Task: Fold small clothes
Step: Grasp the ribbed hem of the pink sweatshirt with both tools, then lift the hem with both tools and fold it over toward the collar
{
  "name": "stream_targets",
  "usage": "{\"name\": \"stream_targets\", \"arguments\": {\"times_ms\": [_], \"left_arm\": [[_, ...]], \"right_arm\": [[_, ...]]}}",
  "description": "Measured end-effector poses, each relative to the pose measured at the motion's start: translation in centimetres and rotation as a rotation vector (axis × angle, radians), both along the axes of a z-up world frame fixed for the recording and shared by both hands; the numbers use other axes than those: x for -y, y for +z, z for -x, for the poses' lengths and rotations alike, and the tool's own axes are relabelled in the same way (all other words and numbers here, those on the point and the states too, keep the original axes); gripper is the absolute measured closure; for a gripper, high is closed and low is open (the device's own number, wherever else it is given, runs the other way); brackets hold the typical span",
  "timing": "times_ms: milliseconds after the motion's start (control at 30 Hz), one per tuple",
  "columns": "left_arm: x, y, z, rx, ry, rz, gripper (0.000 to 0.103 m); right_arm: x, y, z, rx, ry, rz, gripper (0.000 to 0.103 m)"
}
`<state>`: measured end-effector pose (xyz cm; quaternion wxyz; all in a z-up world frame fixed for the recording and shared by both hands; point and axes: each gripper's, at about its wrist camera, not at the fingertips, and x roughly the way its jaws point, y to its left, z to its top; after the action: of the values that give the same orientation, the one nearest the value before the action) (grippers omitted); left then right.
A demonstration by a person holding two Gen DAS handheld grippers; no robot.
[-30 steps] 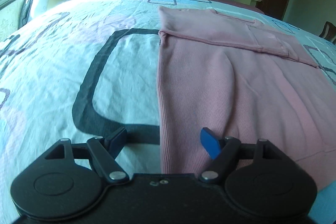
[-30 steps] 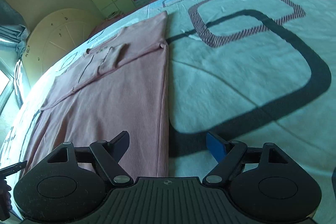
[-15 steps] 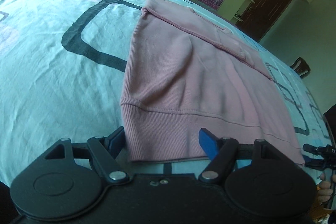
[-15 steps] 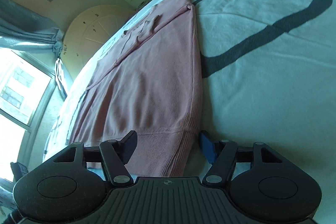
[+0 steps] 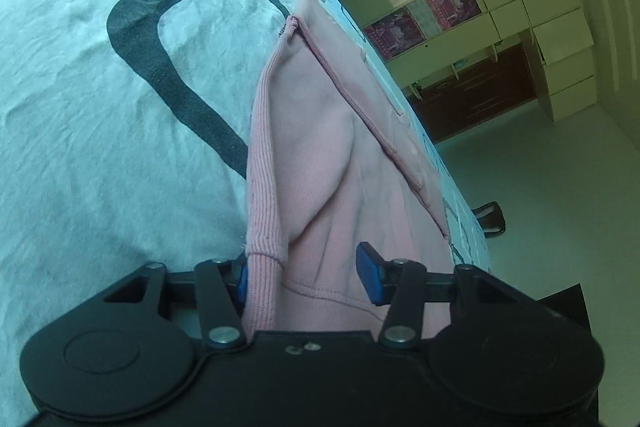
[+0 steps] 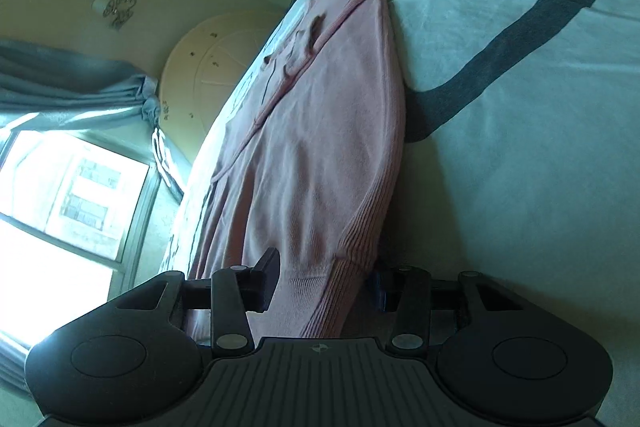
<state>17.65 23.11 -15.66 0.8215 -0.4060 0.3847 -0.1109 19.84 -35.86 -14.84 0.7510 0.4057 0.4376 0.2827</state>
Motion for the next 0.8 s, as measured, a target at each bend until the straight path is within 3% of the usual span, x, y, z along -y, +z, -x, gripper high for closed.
{"name": "stream_targets", "arguments": {"times_ms": [33,67,100,167,267,367,467,533,567,800], "left_arm": [[0.1,0.0,0.1,-0.006,-0.013,-0.025,0.074],[0.1,-0.2,0.3,-0.012,-0.024,-0.040,0.079],[0.0,-0.4,0.5,-0.020,-0.027,-0.053,0.091],[-0.2,-0.9,0.7,-0.015,-0.021,-0.052,0.094],[0.1,-0.2,1.0,0.027,-0.008,-0.065,0.098],[-0.1,1.3,2.0,0.141,0.025,0.006,0.098],[-0.3,0.8,1.4,0.085,0.031,-0.063,0.098],[-0.6,-0.2,0.7,0.024,0.031,-0.058,0.098],[-0.6,-0.1,0.5,0.032,0.027,-0.052,0.098],[-1.3,4.8,-3.3,0.209,0.022,0.017,0.098]], "right_arm": [[-0.1,0.3,0.5,0.018,0.011,0.017,0.058],[-0.1,0.3,0.8,0.024,0.005,0.035,0.067],[0.1,0.1,1.0,0.017,-0.006,0.038,0.082],[0.5,-0.6,1.4,0.003,-0.031,0.027,0.094],[0.6,-0.3,1.5,0.027,-0.030,0.013,0.095],[1.6,1.7,1.8,0.109,-0.061,-0.056,0.096],[1.3,3.0,1.1,0.148,-0.069,0.001,0.096],[0.4,2.6,0.2,0.125,-0.052,0.058,0.096],[0.2,2.6,-0.1,0.128,-0.057,0.057,0.096],[0.3,7.4,-3.6,0.259,-0.134,0.064,0.096]]}}
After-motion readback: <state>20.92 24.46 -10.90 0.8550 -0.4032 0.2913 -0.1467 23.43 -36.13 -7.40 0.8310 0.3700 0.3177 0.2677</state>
